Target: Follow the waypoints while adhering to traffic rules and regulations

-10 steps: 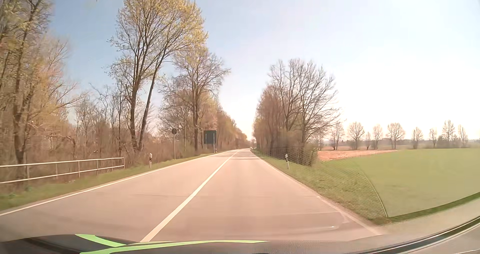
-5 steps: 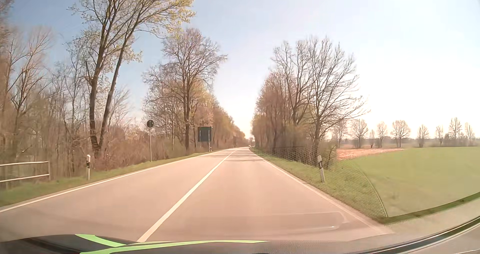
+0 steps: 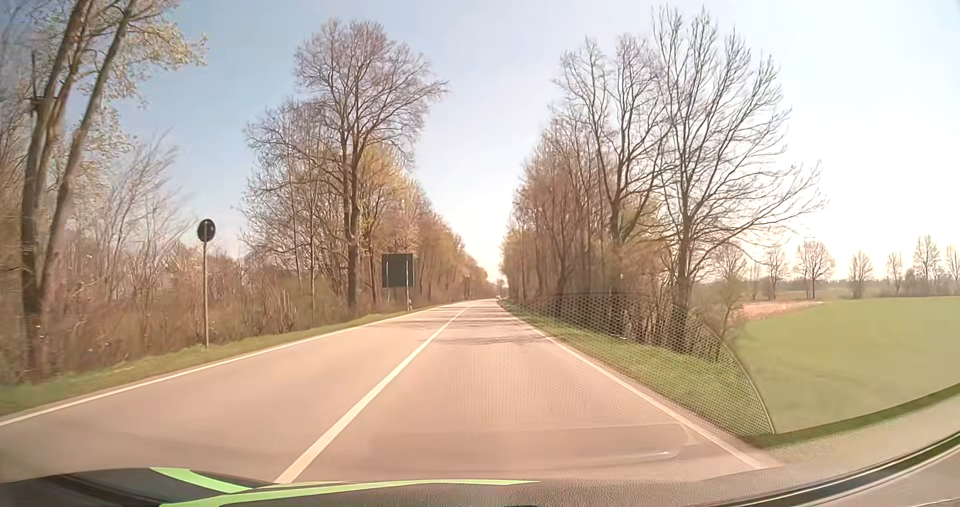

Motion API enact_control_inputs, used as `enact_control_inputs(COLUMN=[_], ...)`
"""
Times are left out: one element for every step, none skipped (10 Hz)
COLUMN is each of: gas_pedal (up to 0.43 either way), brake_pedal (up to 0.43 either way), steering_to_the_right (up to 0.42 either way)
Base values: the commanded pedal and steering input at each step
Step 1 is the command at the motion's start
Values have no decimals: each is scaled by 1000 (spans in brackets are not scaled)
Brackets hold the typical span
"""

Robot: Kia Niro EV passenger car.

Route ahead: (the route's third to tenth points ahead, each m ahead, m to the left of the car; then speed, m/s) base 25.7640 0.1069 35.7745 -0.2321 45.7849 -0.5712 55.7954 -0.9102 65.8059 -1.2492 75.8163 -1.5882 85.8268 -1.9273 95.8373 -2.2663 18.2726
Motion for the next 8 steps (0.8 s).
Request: enact_control_inputs(gas_pedal=[409, 409, 409, 409, 398, 398, 398, 390], brake_pedal=[0, 0, 0, 0, 0, 0, 0, 0], steering_to_the_right=[-2, -1, -1, -1, -1, -1, -1, 0])
